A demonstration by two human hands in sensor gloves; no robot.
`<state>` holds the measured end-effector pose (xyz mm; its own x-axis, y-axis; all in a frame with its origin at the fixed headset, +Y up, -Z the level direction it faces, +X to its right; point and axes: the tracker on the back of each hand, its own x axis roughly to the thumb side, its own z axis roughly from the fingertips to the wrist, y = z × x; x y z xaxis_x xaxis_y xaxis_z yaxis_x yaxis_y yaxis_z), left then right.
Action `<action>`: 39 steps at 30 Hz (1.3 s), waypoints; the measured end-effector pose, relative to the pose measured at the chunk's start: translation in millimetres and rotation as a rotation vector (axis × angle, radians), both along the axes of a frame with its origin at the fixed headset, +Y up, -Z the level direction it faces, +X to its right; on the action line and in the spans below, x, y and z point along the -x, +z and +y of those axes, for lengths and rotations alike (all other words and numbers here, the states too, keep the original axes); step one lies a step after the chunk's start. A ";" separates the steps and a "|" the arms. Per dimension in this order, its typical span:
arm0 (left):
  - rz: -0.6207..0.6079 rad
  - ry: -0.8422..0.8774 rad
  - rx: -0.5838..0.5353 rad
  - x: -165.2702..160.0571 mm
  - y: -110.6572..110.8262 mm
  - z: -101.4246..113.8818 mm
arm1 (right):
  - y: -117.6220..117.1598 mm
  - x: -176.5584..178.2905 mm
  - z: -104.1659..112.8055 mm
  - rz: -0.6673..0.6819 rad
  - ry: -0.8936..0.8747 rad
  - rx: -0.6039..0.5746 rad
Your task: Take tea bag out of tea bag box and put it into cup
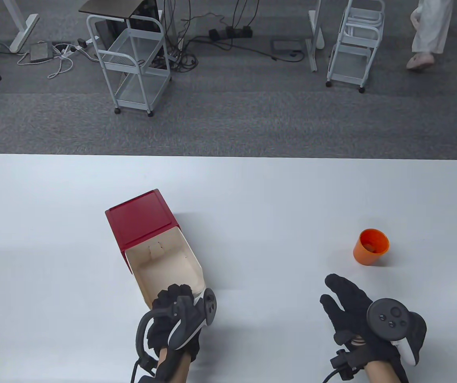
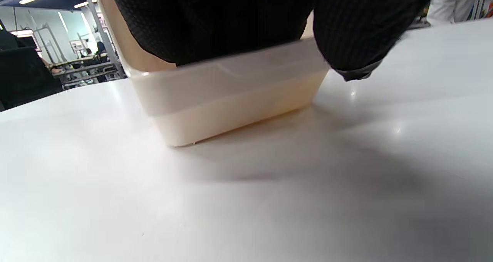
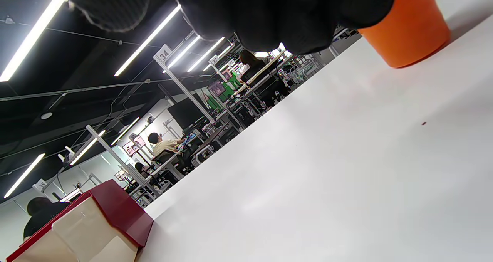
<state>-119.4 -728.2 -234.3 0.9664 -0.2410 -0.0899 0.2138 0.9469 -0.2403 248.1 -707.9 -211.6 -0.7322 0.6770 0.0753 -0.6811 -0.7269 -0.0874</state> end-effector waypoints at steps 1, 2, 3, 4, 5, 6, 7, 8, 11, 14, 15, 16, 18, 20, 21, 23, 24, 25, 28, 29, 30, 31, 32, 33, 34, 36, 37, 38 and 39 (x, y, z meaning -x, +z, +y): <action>0.003 -0.016 0.002 0.0 -0.6 -1.4 | 0.0 0.0 -0.1 0.000 0.000 0.000; 0.007 -0.035 0.002 0.3 -1.4 -2.6 | -0.1 0.0 -0.2 0.000 0.000 0.000; 0.012 -0.044 0.001 0.8 -2.1 -3.2 | -0.2 0.0 -0.1 0.000 0.001 0.000; 0.020 -0.053 0.006 1.8 -3.2 -3.8 | -0.2 0.0 0.1 0.000 0.000 -0.002; 0.030 -0.061 0.006 3.5 -4.5 -4.3 | -0.3 0.0 0.2 0.000 0.000 -0.003; 0.036 -0.065 0.007 4.2 -5.3 -4.7 | -0.3 0.1 0.1 0.001 0.000 -0.003; 0.031 -0.076 0.012 5.2 -6.8 -5.4 | -0.4 0.1 0.2 0.001 0.000 -0.004; 0.026 -0.100 0.011 5.9 -8.4 -6.1 | -0.5 0.2 0.3 0.002 0.002 -0.004; 0.012 -0.174 0.025 4.8 -12.0 -9.1 | -0.7 0.0 0.5 0.002 0.005 -0.001; 0.003 -0.210 0.024 2.2 -13.7 -12.1 | -0.8 -0.9 0.3 -0.003 0.004 0.001; 0.001 -0.223 0.018 0.9 -13.8 -13.3 | -1.0 -1.5 0.2 -0.005 0.002 0.003; -0.010 -0.242 0.005 -0.4 -13.5 -14.0 | -1.0 -2.2 0.1 -0.008 0.001 0.004; -0.032 -0.275 -0.012 -2.2 -12.0 -14.4 | -1.1 -3.0 0.2 -0.011 -0.002 0.005; -0.083 -0.309 -0.029 -3.8 -10.4 -14.3 | -1.0 -3.1 0.4 -0.012 -0.003 0.007; -0.089 -0.327 -0.040 -4.6 -8.2 -13.4 | -0.9 -3.2 0.4 -0.012 -0.004 0.008; -0.100 -0.323 -0.060 -4.6 -6.3 -12.2 | -1.0 -3.0 0.5 -0.010 -0.005 0.009; -0.103 -0.320 -0.066 -4.4 -6.0 -11.9 | -1.0 -2.9 0.6 -0.009 -0.004 0.009; -0.102 -0.317 -0.068 -4.1 -6.2 -11.7 | -1.0 -2.9 0.6 -0.009 -0.004 0.009; -0.103 -0.296 -0.085 -2.9 -7.0 -12.5 | -1.1 -3.0 0.4 -0.008 -0.002 0.010; -0.105 -0.294 -0.092 -2.9 -7.1 -12.9 | -1.0 -3.0 0.4 -0.008 -0.002 0.011; -0.109 -0.294 -0.100 -3.0 -7.4 -13.6 | -1.1 -3.1 0.4 -0.009 -0.002 0.012; -0.112 -0.293 -0.109 -2.4 -8.5 -15.0 | -1.1 -3.2 0.4 -0.009 -0.003 0.014; -0.112 -0.294 -0.111 -2.4 -8.7 -15.0 | -1.2 -3.3 0.3 -0.010 -0.003 0.015; -0.112 -0.295 -0.113 -2.6 -8.8 -14.8 | -1.2 -3.3 0.4 -0.010 -0.003 0.016; -0.114 -0.298 -0.117 -2.9 -8.8 -14.4 | -1.4 -3.4 0.4 -0.010 -0.003 0.017; -0.112 -0.307 -0.119 -3.4 -8.3 -13.2 | -1.4 -3.5 0.4 -0.011 -0.005 0.019; -0.113 -0.314 -0.120 -3.8 -8.7 -12.8 | -1.4 -3.5 0.4 -0.012 -0.006 0.021; -0.112 -0.322 -0.119 -4.2 -9.1 -12.6 | -1.4 -3.5 0.4 -0.012 -0.006 0.021; -0.112 -0.332 -0.121 -4.5 -9.3 -12.3 | -1.5 -3.7 0.4 -0.013 -0.005 0.022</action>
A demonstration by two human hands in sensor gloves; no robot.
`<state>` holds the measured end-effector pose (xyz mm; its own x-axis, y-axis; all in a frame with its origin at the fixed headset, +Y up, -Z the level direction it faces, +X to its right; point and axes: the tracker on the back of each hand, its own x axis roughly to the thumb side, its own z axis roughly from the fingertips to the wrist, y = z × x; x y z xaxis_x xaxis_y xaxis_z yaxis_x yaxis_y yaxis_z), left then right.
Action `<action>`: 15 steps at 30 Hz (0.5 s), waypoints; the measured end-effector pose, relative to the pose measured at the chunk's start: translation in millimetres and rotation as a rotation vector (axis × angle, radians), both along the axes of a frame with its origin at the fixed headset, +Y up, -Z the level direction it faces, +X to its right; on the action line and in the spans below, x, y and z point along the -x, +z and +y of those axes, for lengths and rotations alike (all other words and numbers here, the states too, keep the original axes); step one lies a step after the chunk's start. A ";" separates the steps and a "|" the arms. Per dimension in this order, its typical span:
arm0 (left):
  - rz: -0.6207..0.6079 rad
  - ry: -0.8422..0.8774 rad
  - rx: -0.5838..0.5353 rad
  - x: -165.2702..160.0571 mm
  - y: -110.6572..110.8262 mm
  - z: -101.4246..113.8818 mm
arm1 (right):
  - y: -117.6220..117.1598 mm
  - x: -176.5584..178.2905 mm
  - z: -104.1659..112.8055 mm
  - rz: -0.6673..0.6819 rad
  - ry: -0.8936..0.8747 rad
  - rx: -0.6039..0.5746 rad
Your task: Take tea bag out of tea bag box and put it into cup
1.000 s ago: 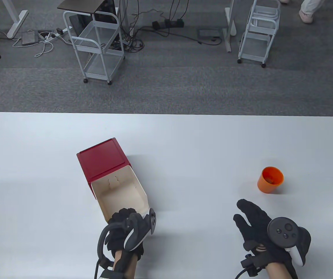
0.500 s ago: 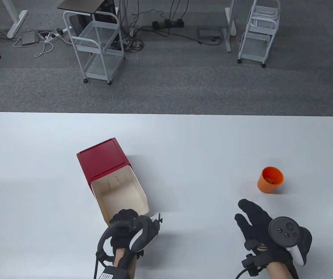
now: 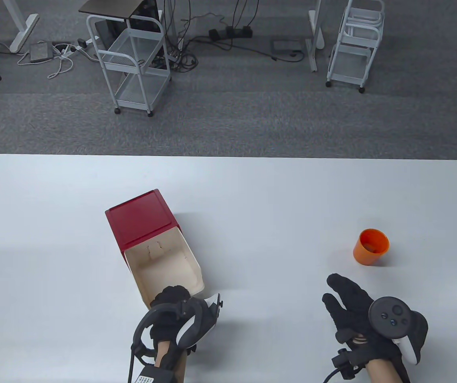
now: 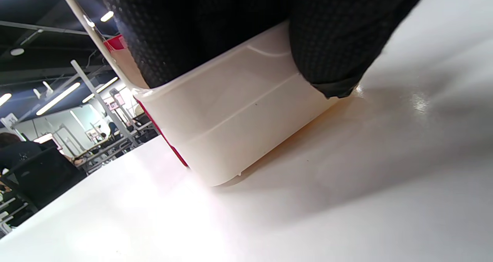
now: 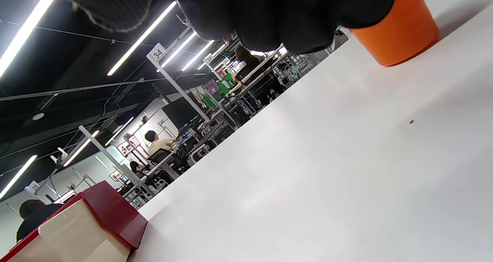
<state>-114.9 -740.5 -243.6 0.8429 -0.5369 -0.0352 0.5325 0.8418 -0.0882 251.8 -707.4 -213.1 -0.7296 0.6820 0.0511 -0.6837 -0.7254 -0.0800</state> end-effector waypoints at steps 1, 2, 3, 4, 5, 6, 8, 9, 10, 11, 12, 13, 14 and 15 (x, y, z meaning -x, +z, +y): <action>0.001 0.000 -0.001 0.0 0.0 0.3 | 0.0 -0.1 0.1 0.000 -0.001 0.000; 0.002 0.001 -0.001 0.0 0.7 1.2 | -0.1 -0.2 0.1 0.000 -0.002 0.000; 0.003 0.005 -0.004 0.2 0.6 1.4 | -0.1 -0.2 0.3 -0.001 -0.003 -0.001; 0.004 0.005 -0.005 0.3 0.4 1.2 | -0.2 -0.3 0.3 -0.001 -0.002 -0.001; 0.005 0.006 -0.007 0.4 0.3 1.1 | -0.2 -0.3 0.3 -0.001 -0.002 -0.001; 0.005 0.005 -0.011 0.0 0.5 0.7 | -0.2 -0.3 0.3 -0.001 -0.002 -0.001; 0.008 0.005 -0.010 -0.1 0.8 1.4 | -0.3 -0.3 0.3 0.000 -0.001 -0.001; 0.008 -0.004 -0.014 -0.2 0.5 1.1 | -0.4 -0.2 0.4 0.001 -0.001 -0.001; 0.006 -0.014 -0.015 -0.3 0.3 1.0 | -0.4 -0.2 0.4 0.001 0.000 -0.001; -0.017 -0.027 -0.011 -0.6 -0.4 0.4 | -0.4 -0.3 0.3 0.001 0.000 -0.001; -0.008 -0.033 -0.015 -0.9 -1.1 0.9 | -0.4 -0.3 0.3 0.001 0.000 -0.001; -0.004 -0.028 -0.014 -1.0 -1.6 1.1 | -0.4 -0.5 0.3 0.000 0.000 0.000; 0.007 -0.014 -0.012 -1.0 -2.4 1.0 | -0.4 -0.7 0.4 -0.001 0.000 -0.001; 0.011 -0.008 -0.012 -1.0 -2.8 1.1 | -0.4 -0.9 0.4 -0.002 0.001 -0.001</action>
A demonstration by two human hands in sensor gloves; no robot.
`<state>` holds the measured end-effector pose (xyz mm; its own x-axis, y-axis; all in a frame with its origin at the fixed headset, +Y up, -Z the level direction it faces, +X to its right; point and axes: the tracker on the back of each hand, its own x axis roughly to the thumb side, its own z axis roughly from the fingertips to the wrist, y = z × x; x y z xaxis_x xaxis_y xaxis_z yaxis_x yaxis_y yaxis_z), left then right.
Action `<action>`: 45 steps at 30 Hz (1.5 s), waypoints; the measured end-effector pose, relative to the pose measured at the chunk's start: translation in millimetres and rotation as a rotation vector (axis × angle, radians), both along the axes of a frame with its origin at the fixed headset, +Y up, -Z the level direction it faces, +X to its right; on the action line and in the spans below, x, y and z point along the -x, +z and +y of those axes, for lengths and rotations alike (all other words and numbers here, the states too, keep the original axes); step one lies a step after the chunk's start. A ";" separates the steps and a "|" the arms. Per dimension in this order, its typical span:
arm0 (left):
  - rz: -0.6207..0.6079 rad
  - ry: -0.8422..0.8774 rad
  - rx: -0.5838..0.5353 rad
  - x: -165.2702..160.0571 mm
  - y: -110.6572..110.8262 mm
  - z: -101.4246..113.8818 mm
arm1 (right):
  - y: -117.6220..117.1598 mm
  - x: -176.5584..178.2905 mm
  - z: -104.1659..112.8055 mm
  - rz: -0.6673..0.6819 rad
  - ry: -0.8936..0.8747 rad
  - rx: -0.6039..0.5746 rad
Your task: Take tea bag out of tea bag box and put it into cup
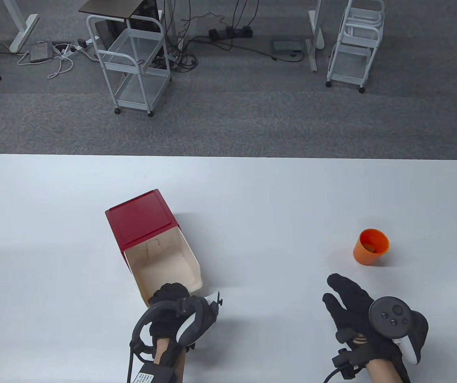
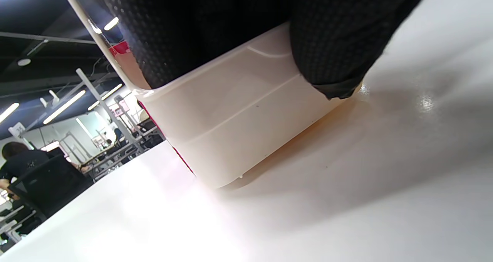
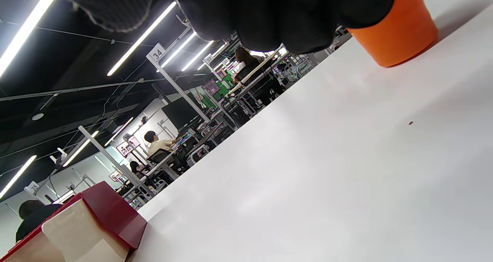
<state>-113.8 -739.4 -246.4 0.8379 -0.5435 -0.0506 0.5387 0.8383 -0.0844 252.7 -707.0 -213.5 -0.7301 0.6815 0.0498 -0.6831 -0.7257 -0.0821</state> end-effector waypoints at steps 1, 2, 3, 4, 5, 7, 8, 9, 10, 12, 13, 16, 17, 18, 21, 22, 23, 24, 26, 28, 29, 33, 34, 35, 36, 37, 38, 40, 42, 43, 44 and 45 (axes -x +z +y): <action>0.007 0.011 0.000 0.2 -0.4 0.1 | 0.0 -0.2 0.0 -0.001 0.000 0.000; 0.002 0.018 0.005 0.3 -0.5 0.6 | 0.0 -0.3 0.0 -0.003 0.000 0.001; 0.005 0.015 0.006 1.5 -2.4 1.8 | 0.0 -0.6 0.0 -0.004 0.000 0.002; 0.017 0.025 0.009 2.1 -4.0 2.3 | 0.0 -0.8 0.0 -0.006 -0.001 0.002; 0.025 0.034 0.012 2.5 -5.2 2.5 | 0.0 -0.9 0.0 -0.007 -0.001 0.002; 0.046 0.062 0.018 4.3 -9.0 2.7 | 0.0 -1.4 0.1 -0.010 -0.001 0.003; 0.052 0.062 0.021 4.8 -9.9 2.8 | 0.0 -1.6 0.1 -0.011 0.000 0.004; 0.032 0.057 0.025 5.7 -12.0 2.4 | 0.0 -1.9 0.2 -0.012 -0.001 0.005; 0.037 0.052 0.027 6.5 -13.7 2.2 | 0.0 -2.2 0.3 -0.012 -0.001 0.006; 0.065 0.070 0.032 9.4 -17.3 1.8 | 0.1 -3.0 0.8 -0.017 -0.002 0.004; 0.073 0.075 0.036 10.3 -18.6 1.6 | 0.1 -3.3 0.8 -0.018 -0.002 0.003; 0.072 0.069 0.040 13.3 -24.5 1.6 | 0.4 -4.3 0.8 -0.024 0.000 0.004; 0.084 0.072 0.042 14.0 -25.9 1.9 | 0.4 -4.5 0.8 -0.025 0.000 0.004; 0.094 0.086 0.045 15.0 -28.3 1.8 | 0.5 -4.6 1.0 -0.026 0.001 0.004; 0.105 0.085 0.060 16.9 -32.9 4.1 | 0.7 -5.3 1.4 -0.029 0.004 0.002; 0.118 0.090 0.062 17.5 -34.5 4.0 | 0.7 -5.6 1.5 -0.030 0.005 0.001; 0.133 0.102 0.065 17.8 -36.7 4.0 | 0.7 -5.9 1.6 -0.031 0.006 0.001; 0.148 0.112 0.071 18.7 -38.9 4.1 | 0.8 -6.3 1.8 -0.033 0.007 -0.001; 0.143 0.112 0.091 18.6 -42.3 4.9 | 0.8 -6.7 1.8 -0.034 0.007 -0.002; 0.171 0.120 0.087 20.5 -45.4 6.1 | 1.1 -7.2 2.0 -0.037 0.007 -0.003; 0.189 0.134 0.093 21.8 -47.7 6.2 | 1.2 -7.5 2.0 -0.037 0.007 -0.003; 0.206 0.135 0.090 25.4 -55.0 7.4 | 1.6 -8.1 2.3 -0.039 0.009 -0.006; 0.217 0.150 0.089 26.7 -56.8 7.6 | 1.7 -8.3 2.4 -0.040 0.009 -0.007; 0.231 0.162 0.091 28.3 -58.2 7.7 | 1.8 -8.4 2.5 -0.040 0.008 -0.008; 0.238 0.167 0.092 29.1 -58.8 8.3 | 1.9 -8.4 2.5 -0.040 0.008 -0.009; 0.248 0.172 0.094 30.2 -59.6 9.0 | 2.1 -8.6 2.6 -0.040 0.009 -0.011; 0.256 0.177 0.091 30.9 -60.1 9.2 | 2.1 -8.7 2.6 -0.041 0.010 -0.011; 0.244 0.162 0.086 32.8 -62.6 9.1 | 2.3 -8.8 2.5 -0.041 0.010 -0.013; 0.256 0.176 0.076 34.9 -63.6 8.9 | 2.4 -8.9 2.5 -0.041 0.011 -0.013; 0.261 0.181 0.071 35.6 -64.3 8.8 | 2.5 -8.9 2.4 -0.041 0.012 -0.013; 0.267 0.186 0.063 36.7 -64.6 9.2 | 2.5 -8.9 2.4 -0.041 0.012 -0.014; 0.257 0.189 0.058 37.3 -65.1 9.2 | 2.4 -8.9 2.4 -0.041 0.012 -0.014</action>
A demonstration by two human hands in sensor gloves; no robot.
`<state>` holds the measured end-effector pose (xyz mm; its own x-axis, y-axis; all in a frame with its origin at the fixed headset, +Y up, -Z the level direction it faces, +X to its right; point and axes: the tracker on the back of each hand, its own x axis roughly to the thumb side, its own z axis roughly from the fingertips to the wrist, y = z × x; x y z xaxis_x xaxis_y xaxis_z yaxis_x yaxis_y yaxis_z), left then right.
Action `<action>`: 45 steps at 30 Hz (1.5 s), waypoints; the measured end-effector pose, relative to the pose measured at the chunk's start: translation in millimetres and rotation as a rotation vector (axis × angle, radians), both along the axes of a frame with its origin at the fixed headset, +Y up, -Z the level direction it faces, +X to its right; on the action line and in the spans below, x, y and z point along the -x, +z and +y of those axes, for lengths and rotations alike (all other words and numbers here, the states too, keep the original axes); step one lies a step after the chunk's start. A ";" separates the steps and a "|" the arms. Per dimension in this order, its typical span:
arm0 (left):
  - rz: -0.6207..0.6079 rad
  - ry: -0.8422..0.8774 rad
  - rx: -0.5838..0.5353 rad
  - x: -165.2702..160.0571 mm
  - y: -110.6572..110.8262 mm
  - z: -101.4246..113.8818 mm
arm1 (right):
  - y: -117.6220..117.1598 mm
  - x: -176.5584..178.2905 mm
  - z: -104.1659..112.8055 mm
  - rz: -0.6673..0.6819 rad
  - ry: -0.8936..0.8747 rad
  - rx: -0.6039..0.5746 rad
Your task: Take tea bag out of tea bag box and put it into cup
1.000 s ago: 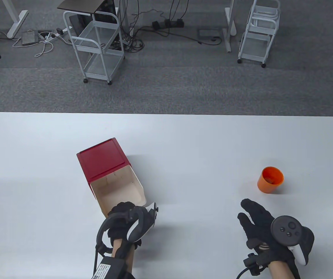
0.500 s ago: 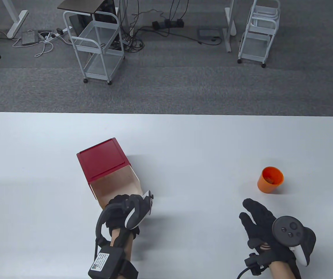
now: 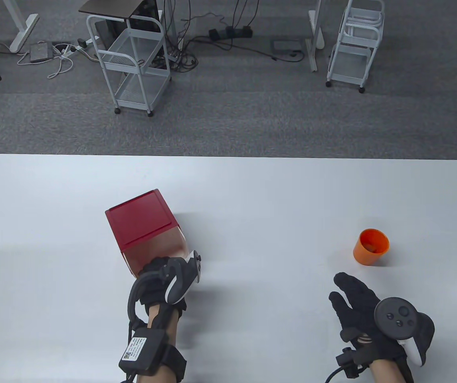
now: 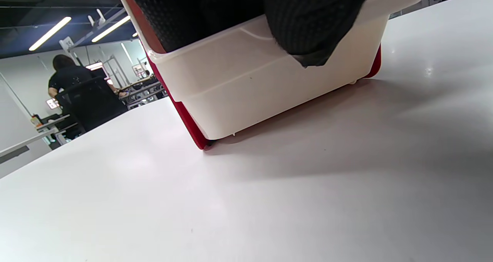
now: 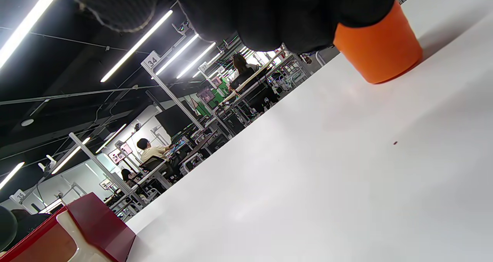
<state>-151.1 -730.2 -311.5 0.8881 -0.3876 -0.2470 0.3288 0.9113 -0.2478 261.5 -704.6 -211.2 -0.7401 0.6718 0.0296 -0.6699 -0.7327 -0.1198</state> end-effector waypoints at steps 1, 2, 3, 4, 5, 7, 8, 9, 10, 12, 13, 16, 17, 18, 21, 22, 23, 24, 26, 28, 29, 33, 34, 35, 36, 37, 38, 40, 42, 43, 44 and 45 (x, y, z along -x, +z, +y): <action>-0.005 -0.012 -0.006 0.2 -1.3 0.0 | 0.0 0.0 0.0 0.000 0.000 0.000; 0.008 -0.016 -0.016 1.2 -2.8 -0.2 | -0.1 -0.1 0.0 0.000 0.001 -0.001; 0.011 -0.014 -0.025 1.7 -3.3 0.2 | -0.1 -0.1 0.0 0.000 0.001 -0.001; 0.019 -0.010 -0.037 2.9 -4.2 0.8 | -0.2 -0.2 0.0 0.001 0.002 -0.001; 0.024 -0.007 -0.044 3.5 -4.3 1.4 | -0.2 -0.2 0.0 0.001 0.003 -0.001; 0.010 -0.015 -0.062 4.4 -5.6 2.2 | -0.4 -0.2 -0.1 0.000 0.004 -0.001; 0.024 -0.023 -0.071 5.4 -6.8 1.8 | -0.4 -0.2 -0.1 0.000 0.004 -0.001; 0.026 -0.024 -0.077 5.7 -7.6 1.4 | -0.5 -0.3 -0.2 0.000 0.005 -0.001; 0.032 -0.019 -0.083 6.4 -9.0 1.1 | -0.6 -0.3 -0.1 0.000 0.005 0.000; 0.042 -0.013 -0.084 6.9 -11.1 0.4 | -0.7 -0.4 -0.2 -0.001 0.005 0.001; 0.046 -0.012 -0.084 7.0 -12.0 0.1 | -0.8 -0.5 -0.2 -0.001 0.005 0.001; 0.041 0.001 -0.088 7.4 -13.7 -0.5 | -0.9 -0.5 -0.2 -0.001 0.005 0.002; 0.041 -0.015 -0.096 7.5 -14.5 -1.0 | -0.9 -0.5 -0.2 -0.001 0.007 0.002; 0.041 -0.018 -0.096 7.6 -14.3 -1.2 | -1.0 -0.5 -0.2 -0.001 0.007 0.002; 0.046 -0.014 -0.095 7.4 -14.8 -1.1 | -1.2 -0.5 -0.3 0.000 0.008 0.002; 0.045 -0.012 -0.097 7.5 -14.0 -0.8 | -1.2 -0.4 -0.4 0.000 0.009 0.003; 0.044 -0.013 -0.097 7.3 -12.7 -0.2 | -1.1 -0.4 -0.5 0.000 0.009 0.003; 0.043 -0.016 -0.094 7.3 -11.5 1.9 | -1.1 -0.3 -0.5 0.000 0.009 0.004; 0.032 -0.016 -0.095 7.7 -10.6 3.0 | -1.3 -0.2 -0.5 0.001 0.010 0.004; 0.004 0.005 -0.112 7.4 -7.0 6.9 | -1.3 0.0 -0.8 0.003 0.007 0.004; -0.005 0.015 -0.116 7.1 -5.4 8.9 | -1.3 0.2 -0.9 0.004 0.006 0.005; -0.074 0.137 -0.199 2.0 10.4 29.2 | -1.3 2.2 -2.1 0.017 0.002 0.010; -0.094 0.187 -0.221 -0.4 14.8 34.5 | -1.3 2.7 -2.5 0.021 -0.001 0.011; -0.106 0.222 -0.235 -2.1 17.9 38.0 | -1.5 3.3 -2.7 0.026 -0.003 0.013; -0.112 0.286 -0.256 -5.7 23.5 43.9 | -1.7 4.3 -3.1 0.030 -0.003 0.014; -0.125 0.357 -0.275 -10.2 29.9 49.7 | -1.9 5.4 -3.4 0.035 -0.003 0.015; -0.144 0.399 -0.285 -13.6 34.0 53.4 | -2.0 6.2 -3.7 0.039 -0.003 0.016; -0.173 0.485 -0.312 -22.2 44.5 62.0 | -2.5 8.1 -4.2 0.049 -0.003 0.017; -0.217 0.579 -0.318 -32.2 55.2 69.7 | -3.1 10.0 -4.4 0.059 -0.003 0.017; -0.230 0.607 -0.319 -35.2 58.6 71.8 | -3.4 10.6 -4.5 0.062 -0.004 0.017; -0.244 0.647 -0.329 -39.1 63.7 74.8 | -3.7 11.1 -4.7 0.066 -0.005 0.017; -0.273 0.694 -0.329 -42.8 68.3 77.2 | -4.0 11.6 -4.9 0.068 -0.005 0.018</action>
